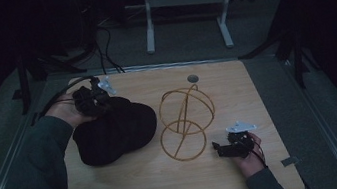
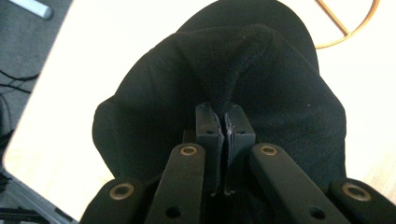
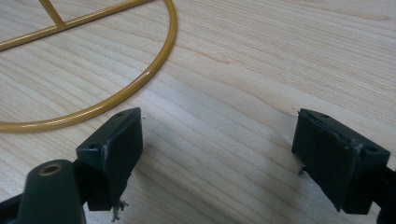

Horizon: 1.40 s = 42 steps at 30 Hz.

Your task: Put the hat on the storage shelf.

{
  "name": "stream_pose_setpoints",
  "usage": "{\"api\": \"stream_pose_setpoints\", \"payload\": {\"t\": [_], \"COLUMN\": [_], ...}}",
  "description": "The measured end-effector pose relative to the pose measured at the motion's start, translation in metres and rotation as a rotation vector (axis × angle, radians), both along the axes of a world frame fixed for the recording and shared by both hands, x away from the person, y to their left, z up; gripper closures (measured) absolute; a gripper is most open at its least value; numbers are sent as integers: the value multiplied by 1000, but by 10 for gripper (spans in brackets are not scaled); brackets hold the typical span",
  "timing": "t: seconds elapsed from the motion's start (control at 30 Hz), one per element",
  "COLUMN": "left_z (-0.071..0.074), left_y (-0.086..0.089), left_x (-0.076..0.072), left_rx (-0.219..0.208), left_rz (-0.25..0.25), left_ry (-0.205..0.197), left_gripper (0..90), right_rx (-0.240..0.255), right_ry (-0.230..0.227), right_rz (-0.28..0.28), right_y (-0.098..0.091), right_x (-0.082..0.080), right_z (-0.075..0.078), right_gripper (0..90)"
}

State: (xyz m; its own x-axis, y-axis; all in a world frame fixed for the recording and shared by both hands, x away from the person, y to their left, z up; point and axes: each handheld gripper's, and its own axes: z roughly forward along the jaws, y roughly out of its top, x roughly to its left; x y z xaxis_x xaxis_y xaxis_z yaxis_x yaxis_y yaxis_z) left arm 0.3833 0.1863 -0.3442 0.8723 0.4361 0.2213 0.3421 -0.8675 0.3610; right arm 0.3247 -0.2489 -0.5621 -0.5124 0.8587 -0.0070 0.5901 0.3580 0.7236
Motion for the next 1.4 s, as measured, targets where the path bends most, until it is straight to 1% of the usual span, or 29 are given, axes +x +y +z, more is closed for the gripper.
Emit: {"api": "stream_pose_setpoints", "payload": {"t": [0.03, 0.07, 0.1, 0.13, 0.17, 0.2, 0.23, 0.27, 0.3, 0.37, 0.4, 0.43, 0.5, 0.53, 0.57, 0.73, 0.83, 0.93, 1.0, 1.1, 1.2, 1.27, 1.37, 1.4], "left_z": [0, 7, 12, 12, 21, 21, 26, 34, 38, 43, 43, 47, 51, 51, 55, 61, 65, 67, 68, 69, 73, 74, 75, 75], "left_y": [0, 0, 0, 0, 1, 1, 1, 0, -1, -3, -3, -5, -7, -7, -9, -13, -15, -15, -15, -14, -14, -15, -15, -15], "left_x": [0, 2, 3, 3, 6, 6, 6, 8, 9, 9, 9, 10, 11, 11, 12, 15, 17, 18, 19, 21, 25, 27, 28, 29], "left_rx": [0, -1, 8, 8, 7, 7, -1, 1, -2, -7, -7, -5, -10, -10, -16, -19, -20, -47, -52, -53, -73, -79, -76, -81], "left_rz": [0, 1, -1, -1, 4, 4, 9, 12, 12, 2, 2, -4, -7, -7, -9, -11, -21, -21, -21, -17, -14, -13, -5, -2], "left_ry": [0, -14, -19, -19, -33, -33, -38, -46, -51, -55, -55, -60, -55, -55, -54, -56, -53, -47, -36, -32, -23, -14, -7, -5], "left_gripper": [866, 867, 866, 867, 866, 866, 866, 866, 867, 866, 866, 866, 866, 866, 866, 866, 866, 867, 866, 866, 866, 866, 866, 866], "right_rx": [0, 0, -1, -1, -1, -1, -1, -1, 0, 0, 0, -1, 0, 0, 0, 0, 0, 0, 0, 1, 1, 2, 2, 2], "right_ry": [-1, -1, -1, -1, -1, -1, 0, -1, -1, -1, -1, -1, -1, -1, 0, 0, 0, 0, 0, 0, 1, 2, 1, 2], "right_rz": [1, 1, 1, 1, 1, 1, 1, 1, 1, 0, 0, 1, 1, 1, 0, 1, 1, 1, 1, 1, 3, 4, 4, 4], "right_y": [0, 0, 0, 0, 0, 0, 0, 0, 0, 0, 0, 0, 0, 0, 0, 0, 0, 0, 0, 0, 0, 0, 0, 0], "right_x": [0, 0, 0, 0, 0, 0, 0, 0, 0, 0, 0, 0, 0, 0, 0, 0, 0, 0, 0, 0, 0, 0, 0, 0], "right_z": [0, 0, 0, 0, 0, 0, 0, 0, 0, 0, 0, 0, 0, 0, 0, 0, 0, 0, 0, 0, 0, 0, 0, 0], "right_gripper": [161, 161, 161, 161, 161, 161, 161, 161, 161, 161, 161, 161, 161, 161, 161, 161, 161, 161, 161, 161, 161, 161, 161, 161]}}
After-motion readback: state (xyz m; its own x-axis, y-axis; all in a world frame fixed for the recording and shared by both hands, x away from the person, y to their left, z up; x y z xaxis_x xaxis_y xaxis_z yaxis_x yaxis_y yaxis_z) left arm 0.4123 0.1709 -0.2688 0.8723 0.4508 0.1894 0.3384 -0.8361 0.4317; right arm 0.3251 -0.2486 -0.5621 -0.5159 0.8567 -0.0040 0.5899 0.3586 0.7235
